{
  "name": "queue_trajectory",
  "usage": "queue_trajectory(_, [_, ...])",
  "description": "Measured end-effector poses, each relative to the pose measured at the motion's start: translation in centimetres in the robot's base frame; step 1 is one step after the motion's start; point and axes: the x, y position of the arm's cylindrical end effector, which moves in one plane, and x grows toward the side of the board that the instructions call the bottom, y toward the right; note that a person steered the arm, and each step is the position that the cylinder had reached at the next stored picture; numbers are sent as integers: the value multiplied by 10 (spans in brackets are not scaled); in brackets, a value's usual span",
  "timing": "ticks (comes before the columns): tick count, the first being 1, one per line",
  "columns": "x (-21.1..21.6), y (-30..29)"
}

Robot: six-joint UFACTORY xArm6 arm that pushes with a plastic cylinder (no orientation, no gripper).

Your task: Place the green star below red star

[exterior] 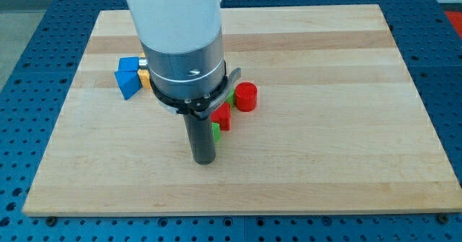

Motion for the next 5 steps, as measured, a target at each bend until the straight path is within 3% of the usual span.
queue_trajectory(1, [11, -2])
queue_trajectory(3, [16, -96])
queue_trajectory(5, [-39, -112])
